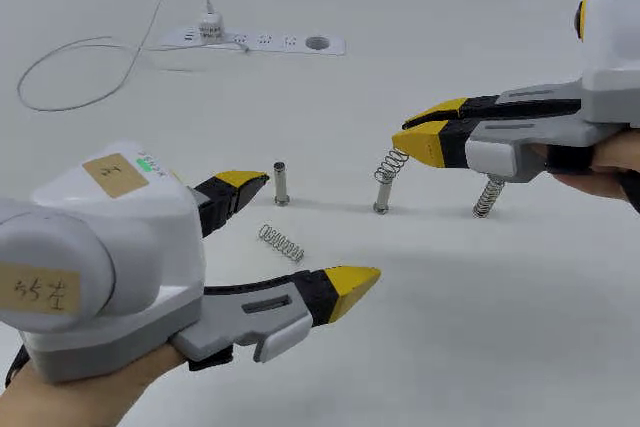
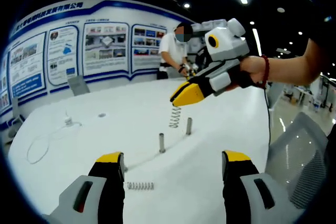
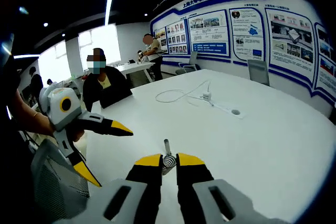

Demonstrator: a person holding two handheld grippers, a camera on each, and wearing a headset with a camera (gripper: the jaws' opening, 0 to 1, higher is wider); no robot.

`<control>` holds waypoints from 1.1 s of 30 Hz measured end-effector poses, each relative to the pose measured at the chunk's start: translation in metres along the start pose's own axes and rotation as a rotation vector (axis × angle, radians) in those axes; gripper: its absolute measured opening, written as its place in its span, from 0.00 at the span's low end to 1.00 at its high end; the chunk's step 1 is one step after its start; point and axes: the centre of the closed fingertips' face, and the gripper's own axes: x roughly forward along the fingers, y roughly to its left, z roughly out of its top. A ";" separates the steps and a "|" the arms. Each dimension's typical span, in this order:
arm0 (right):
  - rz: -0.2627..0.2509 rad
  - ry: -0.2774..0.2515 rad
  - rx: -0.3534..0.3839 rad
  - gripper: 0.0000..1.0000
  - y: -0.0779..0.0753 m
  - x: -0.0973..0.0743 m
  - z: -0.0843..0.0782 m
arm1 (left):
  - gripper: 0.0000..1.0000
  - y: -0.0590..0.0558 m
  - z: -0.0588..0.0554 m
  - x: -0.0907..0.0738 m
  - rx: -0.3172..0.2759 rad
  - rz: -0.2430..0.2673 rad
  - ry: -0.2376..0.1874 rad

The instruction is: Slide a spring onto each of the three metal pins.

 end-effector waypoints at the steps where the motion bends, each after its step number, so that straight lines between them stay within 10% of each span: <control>1: -0.009 0.001 -0.003 0.11 -0.003 0.001 0.000 | 0.79 0.000 -0.001 0.000 0.000 0.001 0.007; 13: -0.044 0.031 -0.059 0.11 -0.019 0.008 -0.005 | 1.00 0.004 -0.011 0.000 0.025 0.003 0.043; 33: -0.068 0.098 -0.139 0.11 -0.034 0.025 -0.024 | 1.00 0.010 -0.024 -0.001 0.015 0.011 0.076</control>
